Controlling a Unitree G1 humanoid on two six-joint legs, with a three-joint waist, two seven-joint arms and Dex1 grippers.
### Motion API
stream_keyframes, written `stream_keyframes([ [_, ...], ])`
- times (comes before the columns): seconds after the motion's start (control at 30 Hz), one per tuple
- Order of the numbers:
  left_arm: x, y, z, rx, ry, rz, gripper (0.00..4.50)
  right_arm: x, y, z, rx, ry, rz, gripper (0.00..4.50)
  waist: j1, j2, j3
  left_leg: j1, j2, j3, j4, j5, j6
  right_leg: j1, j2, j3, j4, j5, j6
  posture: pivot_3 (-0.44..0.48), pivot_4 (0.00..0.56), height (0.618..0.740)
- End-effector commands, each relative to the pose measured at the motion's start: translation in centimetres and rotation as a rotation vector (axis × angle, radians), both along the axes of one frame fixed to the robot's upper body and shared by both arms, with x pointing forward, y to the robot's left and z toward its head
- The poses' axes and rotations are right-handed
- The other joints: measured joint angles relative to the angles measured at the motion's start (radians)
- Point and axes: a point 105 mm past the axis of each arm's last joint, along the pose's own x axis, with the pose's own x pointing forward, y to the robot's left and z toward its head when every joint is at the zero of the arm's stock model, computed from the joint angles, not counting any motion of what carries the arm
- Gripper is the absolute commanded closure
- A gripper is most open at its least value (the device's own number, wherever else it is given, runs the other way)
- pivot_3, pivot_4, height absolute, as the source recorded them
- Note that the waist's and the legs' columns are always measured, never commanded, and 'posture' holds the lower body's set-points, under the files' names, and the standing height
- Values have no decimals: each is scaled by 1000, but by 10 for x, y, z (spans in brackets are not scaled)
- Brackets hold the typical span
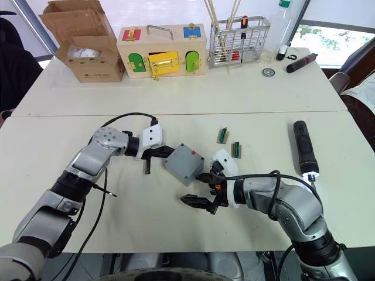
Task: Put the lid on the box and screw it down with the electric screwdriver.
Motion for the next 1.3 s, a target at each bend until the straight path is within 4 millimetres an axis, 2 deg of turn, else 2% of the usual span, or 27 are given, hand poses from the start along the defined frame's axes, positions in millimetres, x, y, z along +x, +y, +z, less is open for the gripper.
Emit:
stream_keyframes([
  [0.03, -5, 23, 12, 11, -8, 27, 4500, 3, -20, 21, -57, -119, 11, 26, -4, 0, 0, 0, 0, 0, 0, 0, 0, 0, 0, 0, 0, 0, 0, 0, 150, 740],
  [0.13, -21, 40, 15, 38, 37, 40, 4500, 12, -35, 27, -118, -194, 21, 26, -8, 0, 0, 0, 1, 0, -2, 0, 0, -1, 1, 0, 0, 0, 0, 0, 150, 740],
  [0.27, -42, 48, 17, 47, 103, 37, 4500, 26, -41, 24, -149, -245, 51, 26, 3, 0, 0, 0, 1, 0, -1, 0, 0, 0, 1, 0, 1, 0, 0, 0, 150, 740],
  [0.37, -61, 46, 15, 33, 174, 25, 4500, 40, -36, 22, -130, -265, 79, 26, -2, 0, 0, 0, 1, 1, 0, 0, 0, 1, 0, 0, 0, 0, 0, 0, 150, 740],
  [0.53, -71, 34, 6, 21, 209, 23, 4500, 50, -27, 15, -130, -283, 149, 26, 2, 0, 0, 0, 0, 0, 0, 0, 0, 0, 0, 0, 0, 0, 0, 0, 150, 740],
  [0.73, -69, 17, -1, -29, 223, 46, 4500, 53, -18, 10, -111, -286, 225, 26, 1, 0, 0, 0, 0, 0, 0, 0, 0, 0, 0, 0, 0, 0, 0, 0, 150, 740],
  [0.83, -64, 16, -7, -23, 207, 65, 4500, 50, -8, 11, -78, -284, 256, 26, 0, 0, 0, 0, 0, 0, 0, 0, 0, 0, 0, 0, 0, 0, 0, 0, 150, 740],
  [1.13, -50, 21, -9, 4, 131, 86, 4500, 18, 2, 8, -39, -214, 321, 26, 1, 0, 0, 0, 0, 0, 0, 0, 0, 0, 0, 0, 1, 0, 0, 0, 150, 740],
  [1.3, -43, 18, -5, 1, 106, 82, 4500, 11, 3, 3, -39, -190, 298, 26, 2, 0, 0, 0, 0, 0, 0, 0, 0, 0, 0, 0, 1, 0, 0, 0, 150, 740],
])
